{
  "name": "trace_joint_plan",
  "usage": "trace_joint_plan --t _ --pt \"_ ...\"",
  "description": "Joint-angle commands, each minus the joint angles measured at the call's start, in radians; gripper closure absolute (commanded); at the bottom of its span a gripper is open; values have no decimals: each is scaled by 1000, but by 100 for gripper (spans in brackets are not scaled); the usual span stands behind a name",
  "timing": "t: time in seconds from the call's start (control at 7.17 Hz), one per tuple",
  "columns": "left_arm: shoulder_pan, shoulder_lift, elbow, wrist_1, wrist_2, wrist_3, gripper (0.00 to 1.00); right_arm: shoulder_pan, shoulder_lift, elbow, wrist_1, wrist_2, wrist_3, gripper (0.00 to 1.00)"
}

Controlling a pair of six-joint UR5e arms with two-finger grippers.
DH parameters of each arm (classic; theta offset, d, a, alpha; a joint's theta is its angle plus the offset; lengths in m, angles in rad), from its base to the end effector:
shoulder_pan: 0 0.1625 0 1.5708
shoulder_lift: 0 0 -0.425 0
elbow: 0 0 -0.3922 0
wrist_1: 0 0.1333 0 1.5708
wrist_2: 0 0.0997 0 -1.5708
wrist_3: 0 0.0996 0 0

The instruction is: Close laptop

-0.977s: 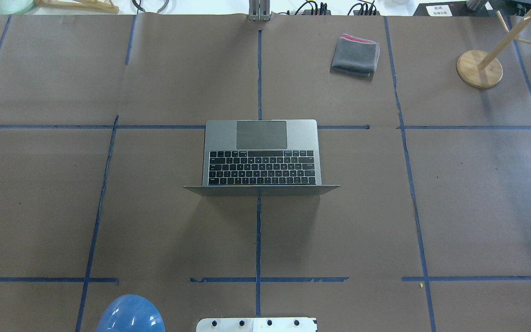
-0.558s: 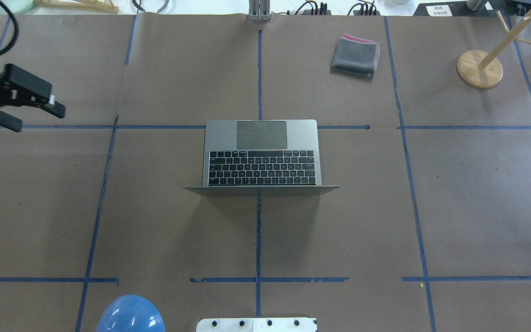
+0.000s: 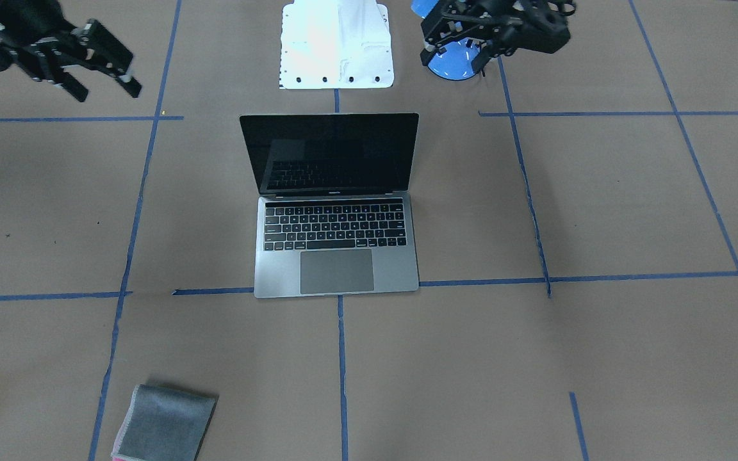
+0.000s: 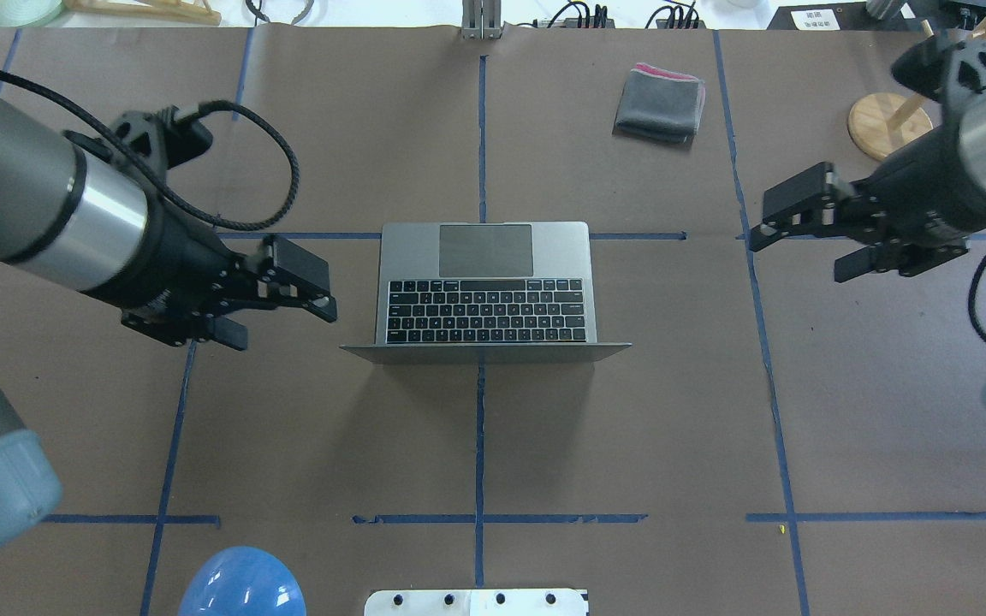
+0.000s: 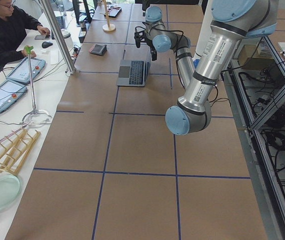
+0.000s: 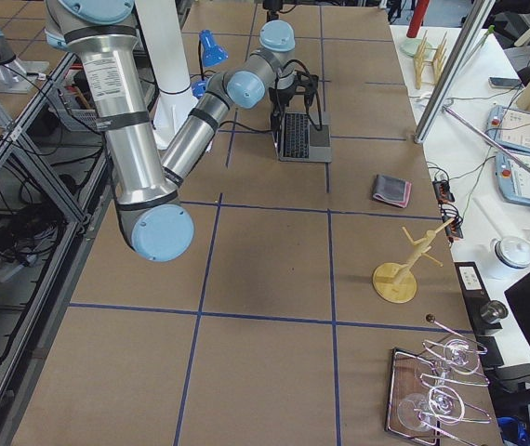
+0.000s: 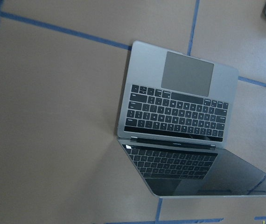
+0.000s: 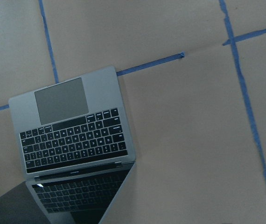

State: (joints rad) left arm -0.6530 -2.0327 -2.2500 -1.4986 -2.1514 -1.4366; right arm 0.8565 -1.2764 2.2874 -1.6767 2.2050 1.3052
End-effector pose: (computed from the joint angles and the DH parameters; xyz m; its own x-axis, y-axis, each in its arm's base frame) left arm 0.3285 -0.3503 0.1391 0.3955 -0.1617 -0.9041 0.0738 0.9868 -0.1442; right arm -0.2428 -0.3934 0.2080 0.4700 0.2193 0.8550 -0.1865 0.9714 -0.1467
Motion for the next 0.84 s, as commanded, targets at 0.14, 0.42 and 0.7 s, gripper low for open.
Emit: trace_joint_plan --t 0.14,0.42,0.7 --pt "246 -50 19 -8 206 -97 6 -400 130 12 0 -406 339 3" --pt "288 -70 61 -9 248 -97 34 -487 132 11 0 -507 371 45" --pt "291 -78 92 -11 267 -93 83 -513 132 4 0 -513 370 89"
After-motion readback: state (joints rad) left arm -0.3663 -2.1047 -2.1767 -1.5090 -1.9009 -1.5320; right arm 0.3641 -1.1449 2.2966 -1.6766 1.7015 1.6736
